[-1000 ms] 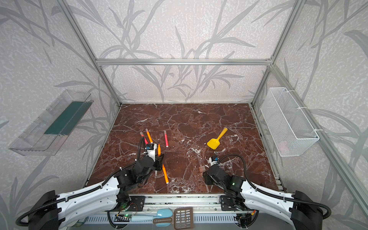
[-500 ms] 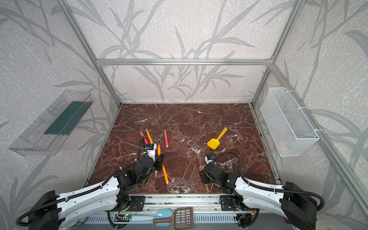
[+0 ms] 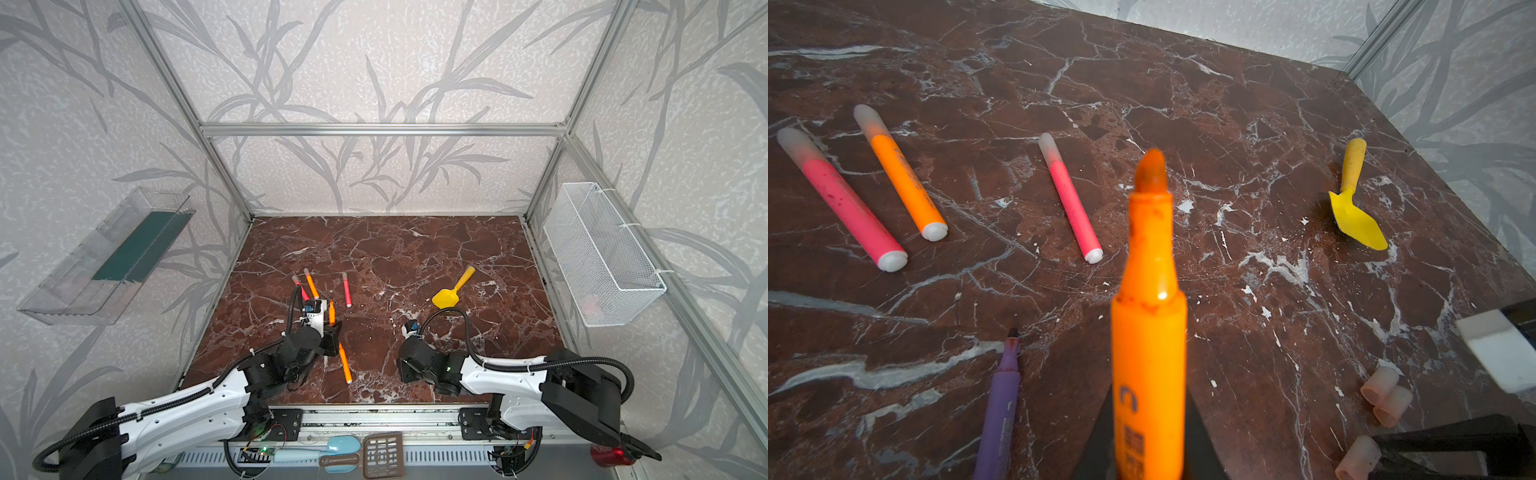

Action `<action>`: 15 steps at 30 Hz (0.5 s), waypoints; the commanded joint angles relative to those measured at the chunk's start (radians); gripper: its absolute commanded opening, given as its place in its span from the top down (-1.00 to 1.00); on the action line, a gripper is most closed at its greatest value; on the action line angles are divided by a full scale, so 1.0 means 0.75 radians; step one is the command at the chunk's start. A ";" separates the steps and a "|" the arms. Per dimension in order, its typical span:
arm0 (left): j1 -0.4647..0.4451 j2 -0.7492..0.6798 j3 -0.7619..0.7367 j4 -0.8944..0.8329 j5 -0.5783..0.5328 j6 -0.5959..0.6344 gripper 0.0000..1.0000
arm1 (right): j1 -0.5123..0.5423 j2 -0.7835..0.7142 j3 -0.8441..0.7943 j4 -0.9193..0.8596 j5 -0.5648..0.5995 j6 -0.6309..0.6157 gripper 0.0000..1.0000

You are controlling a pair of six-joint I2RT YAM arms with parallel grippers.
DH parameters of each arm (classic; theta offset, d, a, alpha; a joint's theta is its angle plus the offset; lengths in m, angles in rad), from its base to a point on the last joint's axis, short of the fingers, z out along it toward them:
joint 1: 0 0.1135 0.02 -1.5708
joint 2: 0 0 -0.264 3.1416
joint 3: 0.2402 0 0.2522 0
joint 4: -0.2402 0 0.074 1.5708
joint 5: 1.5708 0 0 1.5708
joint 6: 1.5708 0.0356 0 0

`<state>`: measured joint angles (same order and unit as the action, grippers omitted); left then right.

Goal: Insert the pens into the pen caps
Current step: 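Move the right gripper down to the pale caps while the left holds the marker, then lower the right gripper around a pale cap lying on the table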

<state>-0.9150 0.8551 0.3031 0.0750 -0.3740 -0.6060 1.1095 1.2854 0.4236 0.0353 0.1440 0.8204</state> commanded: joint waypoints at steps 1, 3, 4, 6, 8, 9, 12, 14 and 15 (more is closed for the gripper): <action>0.001 -0.011 -0.013 -0.003 -0.044 -0.022 1.00 | 0.016 0.062 0.053 0.018 0.038 -0.038 0.31; 0.002 -0.013 -0.015 -0.005 -0.045 -0.020 1.00 | 0.015 0.092 0.072 0.019 0.050 -0.046 0.30; 0.001 -0.014 -0.016 -0.005 -0.047 -0.021 1.00 | 0.017 0.106 0.082 0.019 0.054 -0.052 0.30; 0.002 -0.015 -0.018 -0.003 -0.050 -0.019 1.00 | 0.016 0.138 0.112 0.013 0.063 -0.063 0.27; 0.002 -0.015 -0.020 0.000 -0.053 -0.018 1.00 | 0.018 0.169 0.141 0.014 0.062 -0.074 0.26; 0.002 -0.015 -0.020 0.001 -0.052 -0.019 1.00 | 0.017 0.180 0.152 0.019 0.060 -0.079 0.26; 0.002 -0.015 -0.022 -0.002 -0.052 -0.017 1.00 | 0.019 0.224 0.195 0.033 0.054 -0.094 0.24; 0.003 -0.019 -0.022 -0.003 -0.054 -0.015 1.00 | 0.019 0.255 0.235 0.035 0.050 -0.109 0.21; 0.003 -0.020 -0.022 -0.004 -0.054 -0.014 1.00 | 0.018 0.268 0.252 0.038 0.048 -0.117 0.19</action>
<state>-0.9150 0.8536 0.2962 0.0750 -0.3809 -0.6048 1.1145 1.4635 0.5697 0.0513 0.1673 0.7612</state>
